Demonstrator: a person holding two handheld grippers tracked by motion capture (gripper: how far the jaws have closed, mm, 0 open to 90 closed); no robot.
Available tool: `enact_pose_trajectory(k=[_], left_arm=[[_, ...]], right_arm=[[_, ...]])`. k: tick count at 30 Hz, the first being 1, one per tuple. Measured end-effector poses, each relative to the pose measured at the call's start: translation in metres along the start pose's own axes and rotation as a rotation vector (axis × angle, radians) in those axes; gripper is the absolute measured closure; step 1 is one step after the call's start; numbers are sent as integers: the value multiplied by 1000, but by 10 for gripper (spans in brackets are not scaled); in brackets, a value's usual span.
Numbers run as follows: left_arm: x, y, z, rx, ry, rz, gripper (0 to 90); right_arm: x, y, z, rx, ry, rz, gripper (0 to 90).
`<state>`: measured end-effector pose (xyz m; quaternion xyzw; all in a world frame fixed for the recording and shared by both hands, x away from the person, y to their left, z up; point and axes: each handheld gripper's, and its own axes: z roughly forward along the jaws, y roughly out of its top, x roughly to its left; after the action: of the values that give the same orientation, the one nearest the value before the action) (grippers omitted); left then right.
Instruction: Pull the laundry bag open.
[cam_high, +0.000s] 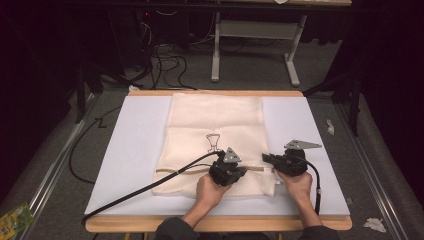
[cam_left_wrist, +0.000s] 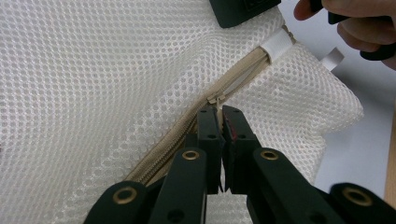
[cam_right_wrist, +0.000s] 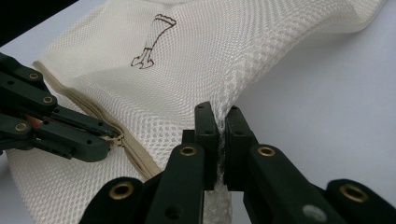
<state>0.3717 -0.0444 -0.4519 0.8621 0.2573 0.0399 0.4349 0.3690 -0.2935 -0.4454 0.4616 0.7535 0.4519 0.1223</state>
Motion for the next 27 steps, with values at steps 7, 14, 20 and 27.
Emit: enact_pose_trajectory(k=[7,14,20,27], left_arm=[[2,-1,-3,-6,1,-3,870],[3,-2,-7,-14,6,0,871],[6,-4,-10,-11,11,-10,871],[9,-5,-16,-23,17,-11,870]], right_arm=[[0,0,-1,0,-6,-1,878],[1,2,-1,3,-11,-12,879],[0,2,-2,4,-24,-9,879],[1,4,-2,5,-28,-18,878]])
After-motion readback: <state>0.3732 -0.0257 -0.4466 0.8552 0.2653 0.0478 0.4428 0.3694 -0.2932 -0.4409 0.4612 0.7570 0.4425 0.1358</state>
